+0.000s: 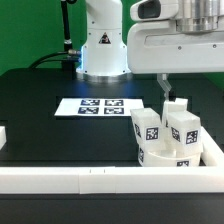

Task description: Assemble stool

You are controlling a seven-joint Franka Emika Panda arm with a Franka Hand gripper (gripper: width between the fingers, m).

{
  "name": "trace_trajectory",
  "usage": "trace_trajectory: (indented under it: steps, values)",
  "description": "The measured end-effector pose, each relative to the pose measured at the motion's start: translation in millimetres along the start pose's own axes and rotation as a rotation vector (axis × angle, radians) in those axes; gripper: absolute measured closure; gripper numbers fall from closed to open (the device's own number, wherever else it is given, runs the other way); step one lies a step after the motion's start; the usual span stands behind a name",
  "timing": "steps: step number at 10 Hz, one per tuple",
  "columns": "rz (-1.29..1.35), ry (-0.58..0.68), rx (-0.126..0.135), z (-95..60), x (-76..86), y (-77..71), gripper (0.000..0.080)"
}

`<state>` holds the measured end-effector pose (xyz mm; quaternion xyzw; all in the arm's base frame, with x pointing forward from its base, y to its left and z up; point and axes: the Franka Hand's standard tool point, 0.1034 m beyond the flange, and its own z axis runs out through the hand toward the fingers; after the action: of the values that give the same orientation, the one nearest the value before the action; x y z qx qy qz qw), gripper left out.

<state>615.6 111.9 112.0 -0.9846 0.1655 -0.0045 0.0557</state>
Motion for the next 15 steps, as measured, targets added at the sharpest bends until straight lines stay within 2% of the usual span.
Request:
trace_trajectory:
  steps: [2, 3, 4, 8, 9, 10, 11, 12, 15]
  values:
    - [-0.39, 0.017, -0.028, -11.6, 10.0, -2.0, 0.0151]
    - [-0.546, 0.017, -0.063, -10.9, 7.2, -6.5, 0.0151]
    - [-0.687, 0.012, -0.084, -9.4, 1.9, -12.8, 0.0151]
    - [-0.901, 0.012, -0.096, -8.2, 3.2, -7.6, 0.0151]
    - [-0.965, 0.007, -0.106, -9.1, 3.9, -7.4, 0.0151]
    - [-1.188, -0.037, -0.15, -14.4, 7.4, -8.7, 0.0151]
    - [-1.315, -0.103, -0.185, -13.3, 9.0, -13.3, 0.0151]
    - [-1.393, -0.142, -0.208, -7.8, 7.1, -18.6, 0.0151]
    - [-1.567, -0.166, -0.204, -7.0, 9.6, -13.1, 0.0151]
